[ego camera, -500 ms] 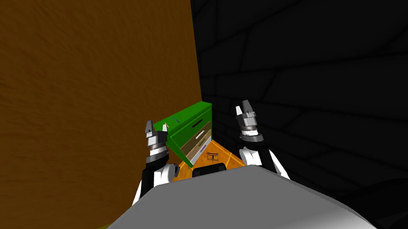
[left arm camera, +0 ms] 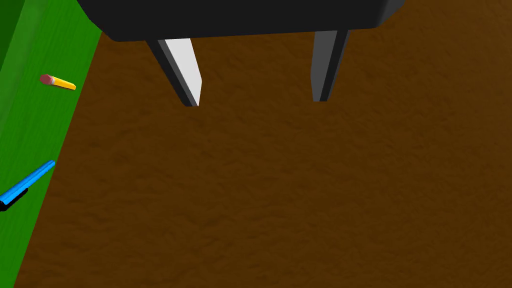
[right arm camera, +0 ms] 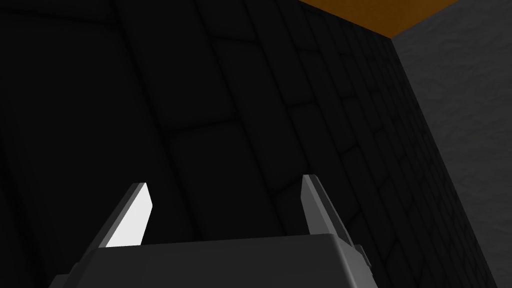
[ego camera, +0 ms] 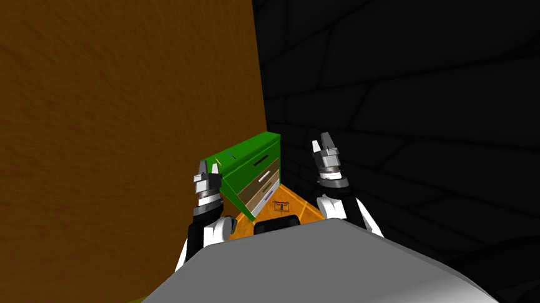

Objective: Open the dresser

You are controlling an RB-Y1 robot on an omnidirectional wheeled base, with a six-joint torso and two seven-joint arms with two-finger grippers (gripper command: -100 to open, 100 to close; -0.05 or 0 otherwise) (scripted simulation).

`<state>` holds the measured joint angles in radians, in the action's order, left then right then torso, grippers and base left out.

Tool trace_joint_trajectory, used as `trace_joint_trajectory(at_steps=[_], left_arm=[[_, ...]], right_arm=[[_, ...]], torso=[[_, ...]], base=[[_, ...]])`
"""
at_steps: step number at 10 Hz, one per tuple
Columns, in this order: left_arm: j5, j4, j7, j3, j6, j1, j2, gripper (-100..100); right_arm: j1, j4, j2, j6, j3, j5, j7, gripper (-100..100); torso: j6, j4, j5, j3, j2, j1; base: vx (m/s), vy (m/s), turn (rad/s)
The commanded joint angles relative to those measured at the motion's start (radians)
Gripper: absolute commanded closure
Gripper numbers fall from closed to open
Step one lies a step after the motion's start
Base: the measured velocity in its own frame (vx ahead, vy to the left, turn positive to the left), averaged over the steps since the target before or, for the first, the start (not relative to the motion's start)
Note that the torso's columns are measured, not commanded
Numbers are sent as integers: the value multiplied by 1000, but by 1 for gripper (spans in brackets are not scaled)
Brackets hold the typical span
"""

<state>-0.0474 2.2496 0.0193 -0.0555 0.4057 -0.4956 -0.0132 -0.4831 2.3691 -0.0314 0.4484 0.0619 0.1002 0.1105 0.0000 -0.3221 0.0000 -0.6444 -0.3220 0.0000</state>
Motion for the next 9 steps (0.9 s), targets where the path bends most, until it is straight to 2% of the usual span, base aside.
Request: trace_joint_trajectory(at_steps=[1, 4, 5, 6, 9], left_arm=[[0, 0, 0, 0, 0, 0, 0, 0], [0, 0, 0, 0, 0, 0, 0, 0], [0, -12, -1, 1, 5, 3, 28, -100], [-1, -24, -1, 3, 10, 5, 48, -100], [-3, -79, -4, 8, 33, 17, 105, -100]], right_arm=[[0, 0, 0, 0, 0, 0, 0, 0], [0, 0, 0, 0, 0, 0, 0, 0], [0, 0, 0, 0, 0, 0, 0, 0], [0, 0, 0, 0, 0, 0, 0, 0], [0, 0, 0, 0, 0, 0, 0, 0]], torso=[[0, -74, 0, -147, -74, 0], [0, -295, 0, -590, -296, 0], [0, -369, 0, -738, -369, 0], [0, -402, 0, -807, -403, 0], [0, -415, 0, -832, -415, -1]], base=[[0, 0, 0], [0, 0, 0], [13, -8, 8], [16, -21, 13], [28, -34, 19]])
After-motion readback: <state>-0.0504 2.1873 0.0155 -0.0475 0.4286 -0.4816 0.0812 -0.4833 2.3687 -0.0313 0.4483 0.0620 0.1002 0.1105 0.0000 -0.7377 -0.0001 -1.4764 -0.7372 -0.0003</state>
